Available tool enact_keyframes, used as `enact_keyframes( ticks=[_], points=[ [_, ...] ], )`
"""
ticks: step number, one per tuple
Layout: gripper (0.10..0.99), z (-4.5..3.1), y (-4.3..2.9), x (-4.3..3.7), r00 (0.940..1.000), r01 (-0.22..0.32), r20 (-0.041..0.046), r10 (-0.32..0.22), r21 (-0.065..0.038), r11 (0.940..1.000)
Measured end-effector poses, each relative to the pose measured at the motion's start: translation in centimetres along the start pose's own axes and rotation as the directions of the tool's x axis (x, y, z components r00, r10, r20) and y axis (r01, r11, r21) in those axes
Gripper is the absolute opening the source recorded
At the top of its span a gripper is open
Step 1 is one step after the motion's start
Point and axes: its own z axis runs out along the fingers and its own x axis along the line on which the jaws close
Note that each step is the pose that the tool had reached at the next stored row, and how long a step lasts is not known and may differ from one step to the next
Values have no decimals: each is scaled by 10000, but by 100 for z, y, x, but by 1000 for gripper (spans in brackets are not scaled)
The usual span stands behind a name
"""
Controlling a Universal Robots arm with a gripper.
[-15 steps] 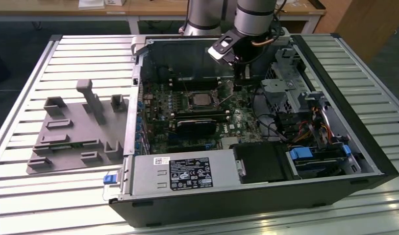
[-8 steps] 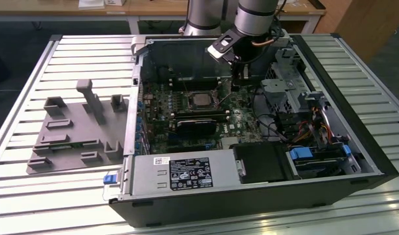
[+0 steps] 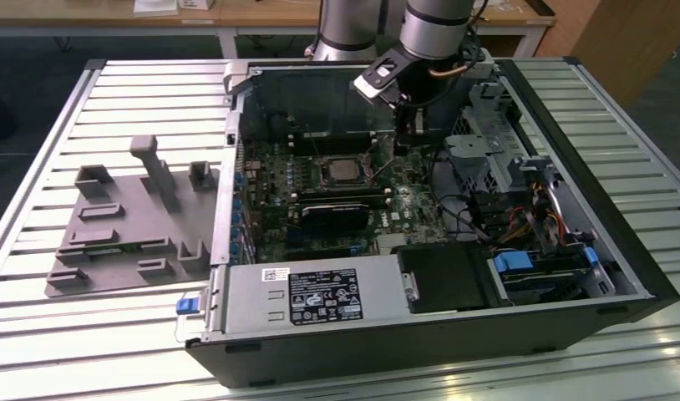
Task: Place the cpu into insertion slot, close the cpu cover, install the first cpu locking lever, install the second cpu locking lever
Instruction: 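Close the cpu cover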
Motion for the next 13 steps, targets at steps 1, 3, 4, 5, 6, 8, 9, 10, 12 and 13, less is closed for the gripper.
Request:
enact_keyframes(
  ticks=[1,3,4,5,6,8,9,10,12,13],
  points=[
    [102,-2,0,0,10000,0,-1,0,0,10000],
    [102,-2,-2,0,10000,0,-3,0,0,10000],
    [102,-3,-9,0,10000,0,0,0,0,10000],
    [102,-3,-20,0,10000,1,0,-1,-4,10000],
    [102,-2,-37,0,10000,-1,-1,1,-10,10000],
    [102,-1,-67,0,10000,-2,-2,2,-20,10000],
    [102,0,-81,0,10000,-3,-2,3,-25,10000],
    [102,0,-94,-1,10000,-3,-2,3,-28,10000],
    [102,1,-121,-3,10000,-4,-16,3,-38,10000],
    [102,3,-145,-4,10000,-3,-33,3,-48,10000]
  ],
)
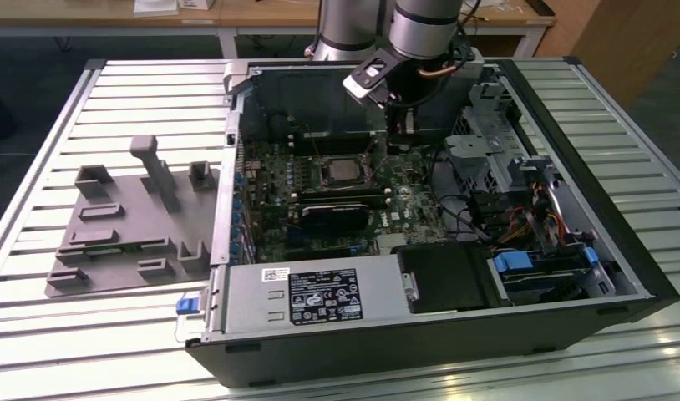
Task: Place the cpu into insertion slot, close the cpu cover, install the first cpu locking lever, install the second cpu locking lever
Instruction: 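Close the cpu cover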
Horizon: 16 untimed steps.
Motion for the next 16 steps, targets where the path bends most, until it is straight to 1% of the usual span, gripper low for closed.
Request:
enact_keyframes(
  ticks=[6,12,16],
  points=[
    [102,4,-105,-7,10000,0,-32,0,-34,10000],
    [102,7,-186,-12,10000,0,-66,0,-54,10000],
    [102,9,-240,-16,10000,-1,-70,0,-76,10000]
  ],
)
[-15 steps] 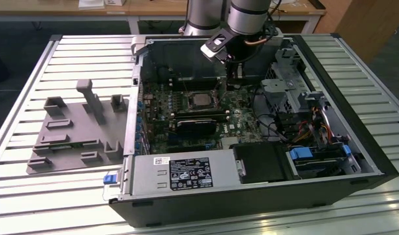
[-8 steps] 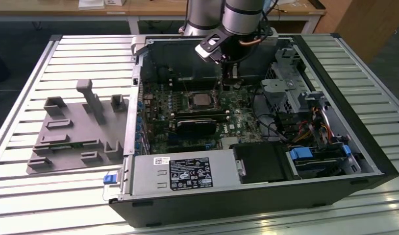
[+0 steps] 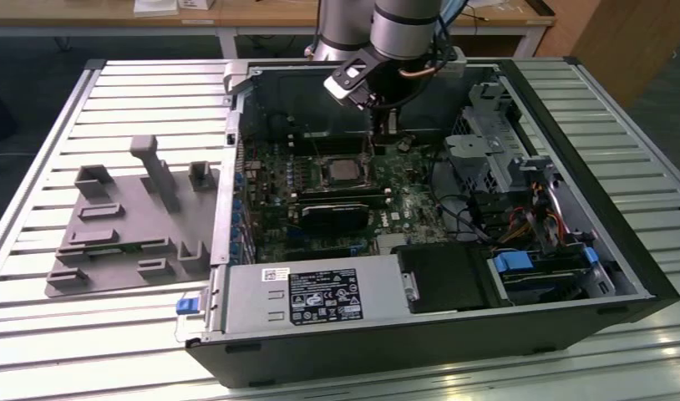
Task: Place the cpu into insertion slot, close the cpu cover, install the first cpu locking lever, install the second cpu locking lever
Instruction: 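Close the cpu cover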
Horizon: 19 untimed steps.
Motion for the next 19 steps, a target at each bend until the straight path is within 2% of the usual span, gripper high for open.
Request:
enact_keyframes(
  ticks=[10,12,15,16,19],
  points=[
    [102,1,-44,-3,10000,-1,-3,1,-43,10000],
    [102,5,-67,-4,10000,-5,-11,5,-162,9999],
    [102,15,-132,-8,10000,-15,-33,14,-451,9990],
    [102,19,-156,-10,10000,-19,-38,17,-515,9987],
    [102,26,-205,-13,10000,-18,-36,16,-533,9986]
  ],
)
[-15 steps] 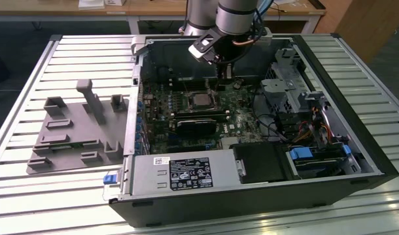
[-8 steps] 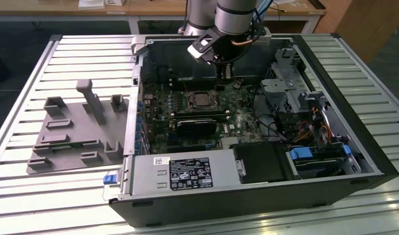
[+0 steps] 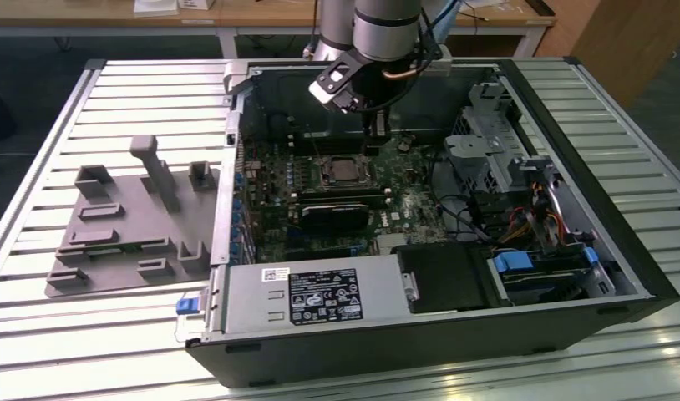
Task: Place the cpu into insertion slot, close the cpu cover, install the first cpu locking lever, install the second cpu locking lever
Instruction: 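Close the cpu cover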
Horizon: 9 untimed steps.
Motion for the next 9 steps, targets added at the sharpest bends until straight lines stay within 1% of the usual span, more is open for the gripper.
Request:
enact_keyframes(
  ticks=[9],
  points=[
    [102,30,-131,-7,10000,-1,3,1,-2,10000]
  ],
)
